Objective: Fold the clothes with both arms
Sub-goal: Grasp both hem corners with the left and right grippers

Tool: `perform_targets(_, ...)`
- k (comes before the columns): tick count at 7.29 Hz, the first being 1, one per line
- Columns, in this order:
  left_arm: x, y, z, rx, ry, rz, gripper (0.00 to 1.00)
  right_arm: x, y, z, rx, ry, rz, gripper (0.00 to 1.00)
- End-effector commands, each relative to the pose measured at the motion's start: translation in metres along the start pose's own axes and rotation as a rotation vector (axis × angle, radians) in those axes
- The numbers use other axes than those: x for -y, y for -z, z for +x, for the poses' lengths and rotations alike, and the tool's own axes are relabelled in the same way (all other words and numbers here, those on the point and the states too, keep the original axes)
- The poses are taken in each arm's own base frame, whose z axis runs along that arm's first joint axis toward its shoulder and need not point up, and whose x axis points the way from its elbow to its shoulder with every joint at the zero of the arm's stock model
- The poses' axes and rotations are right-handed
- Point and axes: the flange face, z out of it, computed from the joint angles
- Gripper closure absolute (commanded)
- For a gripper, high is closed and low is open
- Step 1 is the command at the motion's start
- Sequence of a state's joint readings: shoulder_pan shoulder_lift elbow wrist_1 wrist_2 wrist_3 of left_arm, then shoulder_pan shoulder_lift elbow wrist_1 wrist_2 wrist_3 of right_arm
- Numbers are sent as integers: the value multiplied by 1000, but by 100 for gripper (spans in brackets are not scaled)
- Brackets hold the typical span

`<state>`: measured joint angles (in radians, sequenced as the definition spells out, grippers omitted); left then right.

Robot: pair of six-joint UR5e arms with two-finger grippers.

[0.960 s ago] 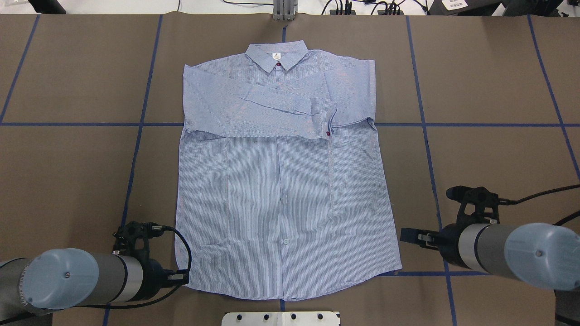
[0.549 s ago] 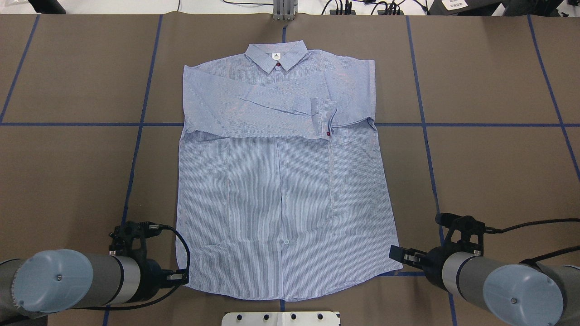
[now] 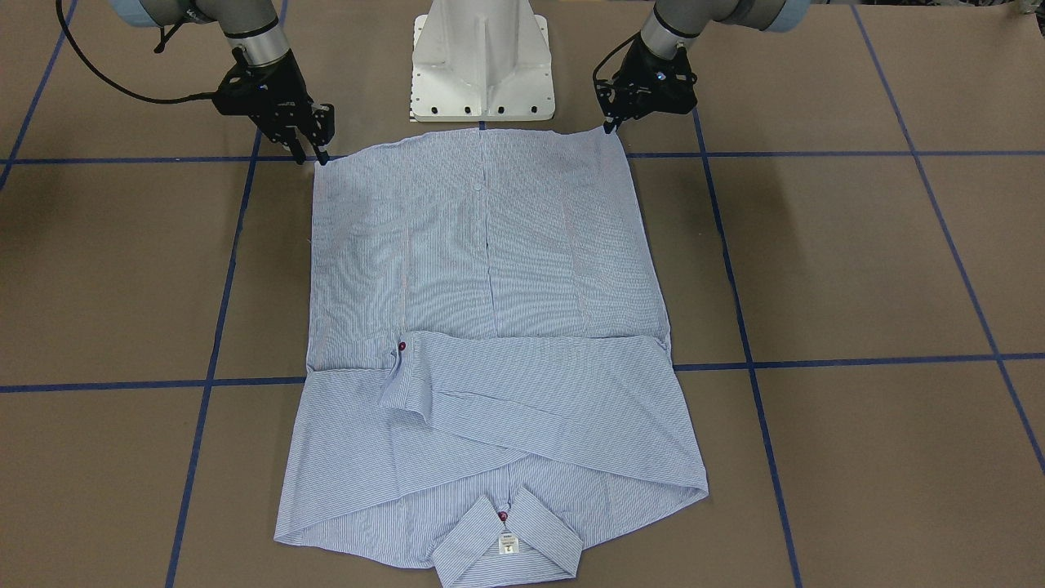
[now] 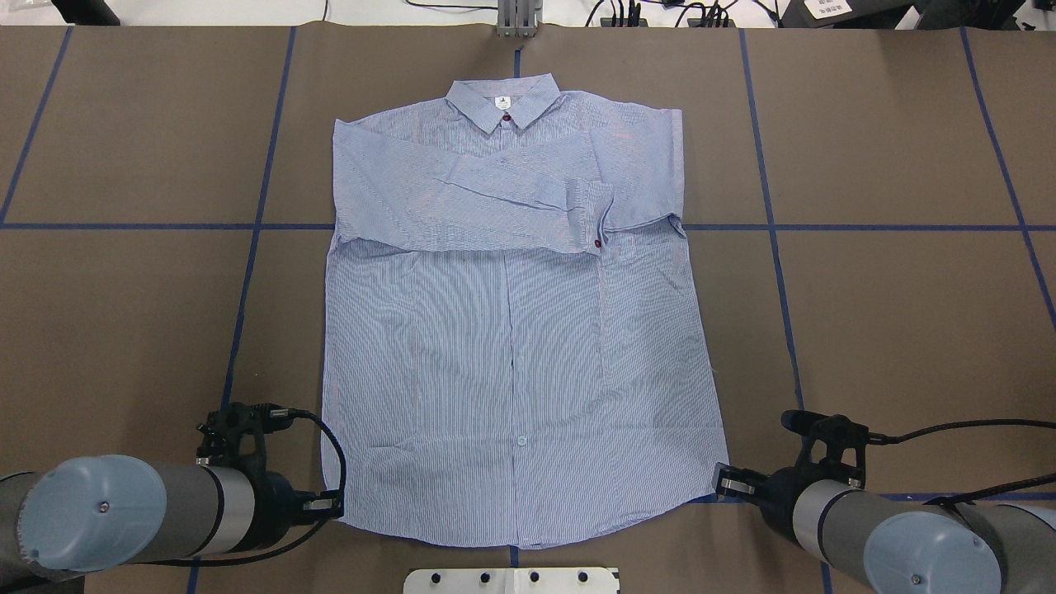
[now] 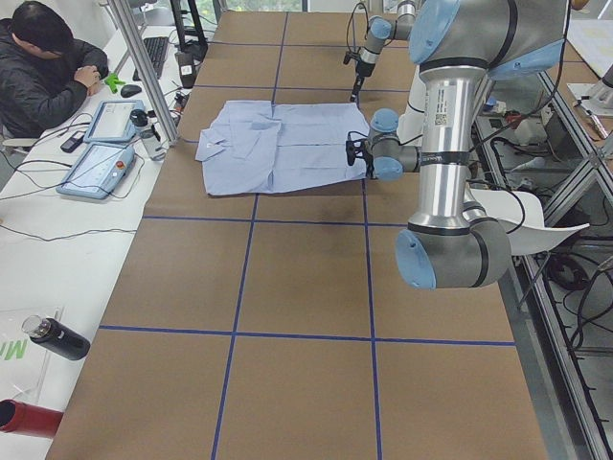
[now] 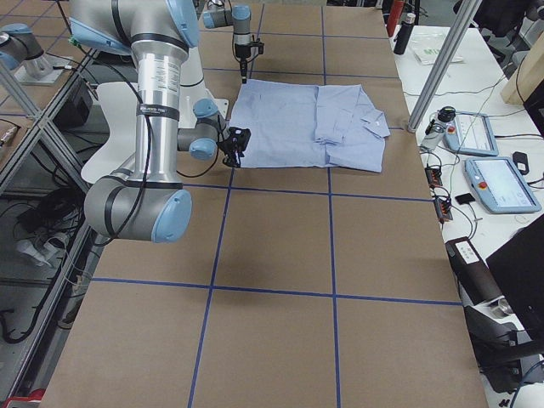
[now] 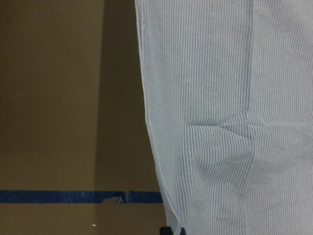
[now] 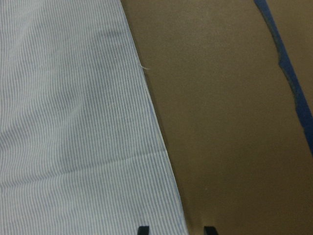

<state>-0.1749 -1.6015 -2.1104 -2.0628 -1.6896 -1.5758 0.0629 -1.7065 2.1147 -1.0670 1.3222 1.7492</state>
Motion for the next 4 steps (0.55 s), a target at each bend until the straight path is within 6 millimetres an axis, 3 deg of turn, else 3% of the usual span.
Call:
perform_targets(1,0,2,1,-2,1,-1,100,-9,-7,2,-5,16,13,53)
perform_targets(4,-1,5,3,-8,0,-1,100,-13,-15,6,-19,28,28,57)
